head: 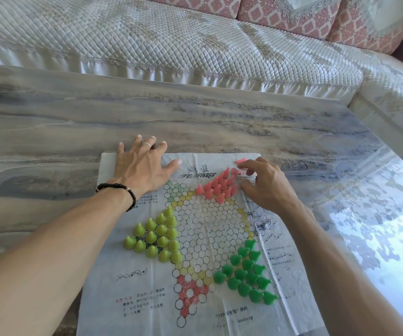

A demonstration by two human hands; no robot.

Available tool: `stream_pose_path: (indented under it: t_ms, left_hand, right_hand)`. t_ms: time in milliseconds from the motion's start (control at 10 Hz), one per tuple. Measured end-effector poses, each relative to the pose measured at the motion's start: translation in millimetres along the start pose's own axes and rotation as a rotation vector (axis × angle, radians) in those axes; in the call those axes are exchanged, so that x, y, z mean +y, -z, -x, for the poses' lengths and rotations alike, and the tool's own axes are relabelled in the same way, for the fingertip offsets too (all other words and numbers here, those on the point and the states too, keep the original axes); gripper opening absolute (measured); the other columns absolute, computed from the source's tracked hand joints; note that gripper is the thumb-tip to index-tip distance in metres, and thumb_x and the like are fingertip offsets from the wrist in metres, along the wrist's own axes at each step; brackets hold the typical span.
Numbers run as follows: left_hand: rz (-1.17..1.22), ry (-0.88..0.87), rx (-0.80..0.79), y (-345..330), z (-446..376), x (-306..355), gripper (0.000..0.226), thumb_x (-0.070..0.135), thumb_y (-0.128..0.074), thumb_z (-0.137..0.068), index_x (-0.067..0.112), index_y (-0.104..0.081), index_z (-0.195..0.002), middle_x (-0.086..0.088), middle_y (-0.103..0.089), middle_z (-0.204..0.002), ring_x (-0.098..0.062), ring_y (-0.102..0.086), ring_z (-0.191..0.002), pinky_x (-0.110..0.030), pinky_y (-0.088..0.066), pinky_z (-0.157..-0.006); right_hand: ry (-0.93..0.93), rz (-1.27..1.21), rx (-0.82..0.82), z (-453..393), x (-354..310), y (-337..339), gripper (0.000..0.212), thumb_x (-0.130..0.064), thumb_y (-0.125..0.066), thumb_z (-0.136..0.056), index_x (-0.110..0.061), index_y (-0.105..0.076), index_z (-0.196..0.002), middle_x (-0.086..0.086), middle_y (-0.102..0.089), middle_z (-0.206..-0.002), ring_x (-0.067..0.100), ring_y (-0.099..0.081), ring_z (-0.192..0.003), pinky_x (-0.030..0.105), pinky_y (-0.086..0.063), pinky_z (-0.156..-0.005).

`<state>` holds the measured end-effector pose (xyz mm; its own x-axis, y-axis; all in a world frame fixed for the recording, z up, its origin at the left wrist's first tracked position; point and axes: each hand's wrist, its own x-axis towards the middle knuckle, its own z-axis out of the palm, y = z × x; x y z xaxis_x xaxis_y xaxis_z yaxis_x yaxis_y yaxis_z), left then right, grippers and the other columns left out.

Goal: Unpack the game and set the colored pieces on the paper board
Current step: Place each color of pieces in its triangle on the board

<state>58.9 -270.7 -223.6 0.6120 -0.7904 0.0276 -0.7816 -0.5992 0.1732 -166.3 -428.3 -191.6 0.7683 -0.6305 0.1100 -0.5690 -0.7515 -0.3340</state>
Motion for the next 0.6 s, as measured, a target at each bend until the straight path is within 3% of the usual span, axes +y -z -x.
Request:
stream_pose_path:
  t_ms: [100,200,400,500,600]
  left_hand:
    - [-0.002,-0.001,-0.002,0.2,-0.1,0.1,0.073,0.072,-0.026,-0.089,0.028,-0.034,-0.147,-0.004,-0.024,-0.158,-0.028,-0.012,-0.147,-0.059,-0.011,-0.115]
    - [-0.007,0.003,-0.001,0.0,0.1,-0.7,0.074,0.073,-0.025,-0.088,0.028,-0.033,-0.147,-0.004,-0.024,-0.158,-0.027,-0.012,-0.147,-0.059,-0.011,-0.115]
    - [-0.002,0.010,-0.005,-1.4,-0.7,-0.2,0.073,0.073,-0.026,-0.088,0.029,-0.032,-0.147,-0.003,-0.023,-0.158,-0.026,-0.011,-0.147,-0.059,-0.009,-0.115]
    - [0.000,0.009,-0.008,-2.2,-1.3,-0.8,0.074,0.073,-0.026,-0.088,0.029,-0.033,-0.147,-0.002,-0.023,-0.158,-0.026,-0.011,-0.147,-0.059,-0.009,-0.115]
    - [-0.001,0.007,-0.004,-2.5,-1.3,-0.8,0.074,0.074,-0.025,-0.088,0.029,-0.033,-0.146,-0.003,-0.023,-0.158,-0.027,-0.011,-0.147,-0.059,-0.009,-0.115]
  right_hand:
    - [-0.008,0.005,-0.039,-2.3,0.3,0.0,0.037,-0.029,-0.064,-0.087,-0.028,-0.062,-0.123,-0.002,-0.053,-0.111,0.019,-0.059,-0.091,0.039,-0.052,-0.082]
    - [-0.016,-0.006,-0.046,-5.3,-1.0,-2.5,0.030,-0.036,-0.064,-0.088,-0.025,-0.066,-0.116,-0.001,-0.053,-0.112,0.020,-0.059,-0.090,0.039,-0.050,-0.082]
    - [-0.045,-0.017,0.029,-7.2,-2.6,-9.1,0.013,-0.021,-0.060,-0.091,-0.012,-0.069,-0.094,0.000,-0.058,-0.098,0.022,-0.060,-0.082,0.042,-0.053,-0.076]
    - [-0.096,-0.038,0.049,-6.8,-2.9,-2.2,0.012,-0.015,-0.057,-0.091,-0.008,-0.067,-0.093,0.002,-0.063,-0.093,0.020,-0.063,-0.079,0.041,-0.055,-0.075]
    - [-0.185,-0.138,0.093,-2.6,-2.2,12.7,0.009,-0.007,-0.060,-0.088,-0.008,-0.067,-0.083,0.000,-0.068,-0.073,0.011,-0.068,-0.061,0.031,-0.059,-0.064]
